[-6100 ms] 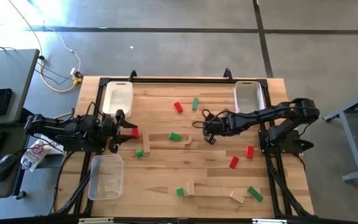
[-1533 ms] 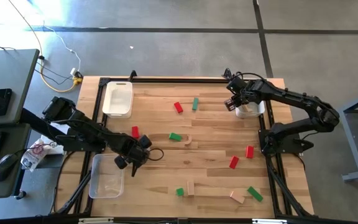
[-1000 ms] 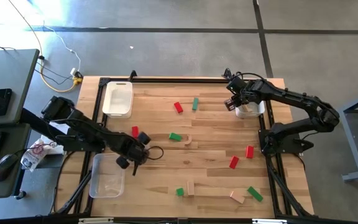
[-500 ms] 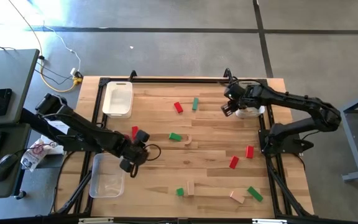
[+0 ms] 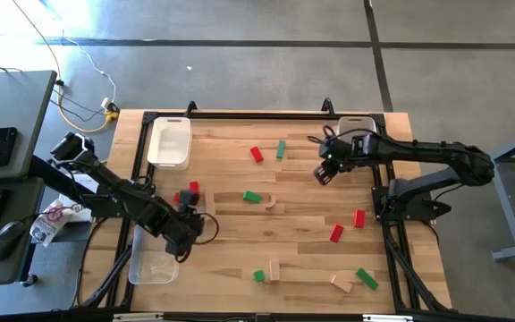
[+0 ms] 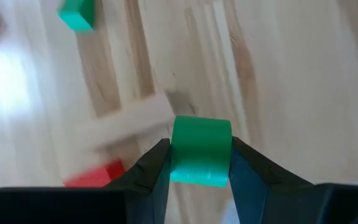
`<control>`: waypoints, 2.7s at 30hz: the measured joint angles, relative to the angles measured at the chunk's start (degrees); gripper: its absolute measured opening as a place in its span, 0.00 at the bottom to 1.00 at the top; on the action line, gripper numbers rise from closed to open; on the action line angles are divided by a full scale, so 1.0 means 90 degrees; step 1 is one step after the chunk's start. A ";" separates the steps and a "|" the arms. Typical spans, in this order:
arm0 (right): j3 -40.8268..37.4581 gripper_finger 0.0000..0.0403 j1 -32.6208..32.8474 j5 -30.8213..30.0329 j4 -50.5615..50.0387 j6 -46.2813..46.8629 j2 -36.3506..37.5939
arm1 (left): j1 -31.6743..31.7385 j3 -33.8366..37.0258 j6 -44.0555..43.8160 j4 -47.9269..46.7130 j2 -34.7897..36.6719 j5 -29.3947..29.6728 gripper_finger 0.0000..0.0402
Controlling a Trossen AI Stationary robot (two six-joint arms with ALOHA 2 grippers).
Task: Sort & place blocks by color
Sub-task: Put the green block into the transparent bin, then put the red block into the white bin
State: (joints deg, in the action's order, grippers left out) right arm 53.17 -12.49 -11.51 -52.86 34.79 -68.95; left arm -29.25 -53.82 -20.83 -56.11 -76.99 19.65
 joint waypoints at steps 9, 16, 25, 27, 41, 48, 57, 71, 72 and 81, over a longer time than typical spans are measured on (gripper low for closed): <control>0.0000 0.31 0.0502 -0.0195 0.0002 0.0148 0.0000 | -0.0925 0.0000 -0.2193 -0.1013 0.0024 -0.0348 0.27; 0.0000 0.31 0.0786 0.0239 -0.0057 0.0285 -0.0002 | -0.1691 0.0000 -0.4163 -0.1300 0.0024 -0.0832 0.27; 0.0000 0.31 0.1139 0.0848 -0.0141 0.0311 -0.0002 | -0.2366 0.0056 -0.6199 -0.1183 0.0024 -0.1464 0.27; -0.0023 0.31 0.1244 0.0999 -0.0150 0.0309 -0.0002 | -0.2438 0.0159 -0.6381 -0.1001 0.0024 -0.1546 0.27; -0.0561 0.31 0.2402 0.1807 -0.0260 0.0534 -0.0007 | -0.2446 0.0871 -0.6539 -0.0277 0.0017 -0.1628 0.28; -0.0561 0.34 0.2839 0.1785 -0.0238 0.0569 -0.0007 | -0.2281 0.0991 -0.6998 -0.0308 0.0015 -0.1613 0.36; -0.0561 0.49 0.3127 0.1398 -0.0211 -0.0289 -0.0007 | -0.1887 0.0991 -0.6716 -0.0379 0.0015 -0.1972 0.55; -0.0563 0.52 0.3308 0.1067 0.0265 -0.2451 -0.0010 | -0.1371 0.0368 -0.5187 -0.0404 0.0254 -0.1618 0.57; -0.0563 0.52 0.3355 0.1108 0.0278 -0.2614 -0.0013 | -0.1346 0.0278 -0.5088 -0.0399 0.0304 -0.1462 0.58; -0.0563 0.52 0.3812 0.1117 0.0297 -0.4334 -0.0842 | -0.1172 -0.0471 -0.3406 -0.0385 0.0558 0.1144 0.57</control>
State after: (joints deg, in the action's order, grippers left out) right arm 48.10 21.81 -1.45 -50.19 -4.22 -76.53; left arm -39.79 -58.06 -51.48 -59.58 -71.97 29.95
